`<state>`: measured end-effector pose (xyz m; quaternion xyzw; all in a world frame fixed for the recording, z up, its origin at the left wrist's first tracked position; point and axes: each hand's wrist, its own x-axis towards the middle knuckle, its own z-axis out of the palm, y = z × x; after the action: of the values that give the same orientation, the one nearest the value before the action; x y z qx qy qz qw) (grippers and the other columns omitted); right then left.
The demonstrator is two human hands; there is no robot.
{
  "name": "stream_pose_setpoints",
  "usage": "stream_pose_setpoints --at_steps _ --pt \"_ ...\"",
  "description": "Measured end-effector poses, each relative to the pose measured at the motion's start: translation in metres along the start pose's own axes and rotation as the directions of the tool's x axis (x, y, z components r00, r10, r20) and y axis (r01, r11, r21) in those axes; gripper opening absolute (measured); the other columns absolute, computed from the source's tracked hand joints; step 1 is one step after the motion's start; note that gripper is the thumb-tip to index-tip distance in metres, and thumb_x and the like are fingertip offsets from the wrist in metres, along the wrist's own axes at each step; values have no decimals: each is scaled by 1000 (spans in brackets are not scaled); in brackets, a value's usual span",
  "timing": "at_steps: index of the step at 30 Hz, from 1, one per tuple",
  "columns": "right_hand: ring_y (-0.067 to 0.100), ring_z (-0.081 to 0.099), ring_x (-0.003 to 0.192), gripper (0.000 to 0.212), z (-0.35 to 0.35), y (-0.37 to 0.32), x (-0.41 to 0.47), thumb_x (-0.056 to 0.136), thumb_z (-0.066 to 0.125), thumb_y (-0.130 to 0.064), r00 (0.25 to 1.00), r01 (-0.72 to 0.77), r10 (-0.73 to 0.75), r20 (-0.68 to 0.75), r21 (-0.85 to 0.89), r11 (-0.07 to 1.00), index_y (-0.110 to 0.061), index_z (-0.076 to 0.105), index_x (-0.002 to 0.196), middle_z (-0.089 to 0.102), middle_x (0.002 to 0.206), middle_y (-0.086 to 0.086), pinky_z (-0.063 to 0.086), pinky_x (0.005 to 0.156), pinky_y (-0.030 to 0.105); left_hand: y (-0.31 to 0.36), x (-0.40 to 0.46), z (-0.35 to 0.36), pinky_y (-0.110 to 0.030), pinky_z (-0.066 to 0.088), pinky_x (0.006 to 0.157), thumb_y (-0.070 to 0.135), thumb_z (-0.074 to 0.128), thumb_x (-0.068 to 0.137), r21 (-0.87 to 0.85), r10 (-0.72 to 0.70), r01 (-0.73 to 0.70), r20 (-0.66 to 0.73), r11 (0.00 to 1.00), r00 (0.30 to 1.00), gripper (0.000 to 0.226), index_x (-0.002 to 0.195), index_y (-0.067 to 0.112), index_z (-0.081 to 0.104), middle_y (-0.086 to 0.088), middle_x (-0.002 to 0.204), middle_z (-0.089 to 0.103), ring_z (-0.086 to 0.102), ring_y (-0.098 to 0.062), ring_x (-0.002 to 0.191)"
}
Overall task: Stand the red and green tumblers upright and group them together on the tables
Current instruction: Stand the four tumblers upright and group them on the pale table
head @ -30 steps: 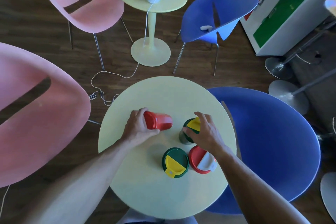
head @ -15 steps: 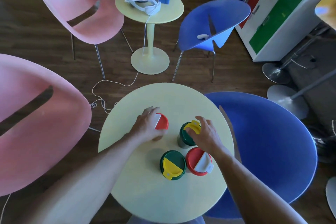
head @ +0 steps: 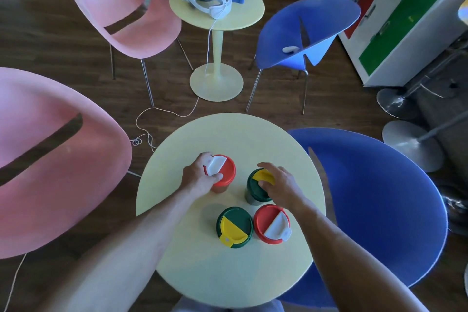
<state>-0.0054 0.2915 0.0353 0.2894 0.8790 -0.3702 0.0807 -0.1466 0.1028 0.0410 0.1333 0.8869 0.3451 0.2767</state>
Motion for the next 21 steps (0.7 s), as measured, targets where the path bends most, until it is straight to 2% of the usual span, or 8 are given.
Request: stream_pose_setpoints --at_steps 5,8,16,21 --pt "25 51 108 41 0 8 2 94 58 -19 997 78 -78 -2 -41 996 -31 51 132 51 119 6 38 78 21 3 -3 5 -24 39 80 27 75 79 87 50 -61 126 994 991 60 132 31 46 -5 131 53 48 -18 98" --pt "24 52 108 40 -1 13 1 95 57 -18 991 130 -130 -5 -49 990 -30 52 133 52 121 7 38 77 16 2 -7 8 -24 39 81 27 75 79 108 57 -71 130 992 990 61 132 31 46 -5 130 53 47 -18 98" --pt "25 53 109 41 -2 20 -1 94 60 -19 980 200 -200 -3 -50 979 -29 52 133 53 122 7 41 81 18 0 -17 17 -25 42 82 28 76 78 119 69 -89 168 989 983 60 130 34 47 -4 129 54 54 -22 110" --pt "26 55 106 42 -6 22 -2 93 61 -22 984 177 -178 -19 -56 983 -28 52 134 54 121 9 43 80 21 2 -21 21 -26 44 85 25 75 79 109 69 -90 188 990 980 60 131 34 46 -4 129 53 54 -22 111"
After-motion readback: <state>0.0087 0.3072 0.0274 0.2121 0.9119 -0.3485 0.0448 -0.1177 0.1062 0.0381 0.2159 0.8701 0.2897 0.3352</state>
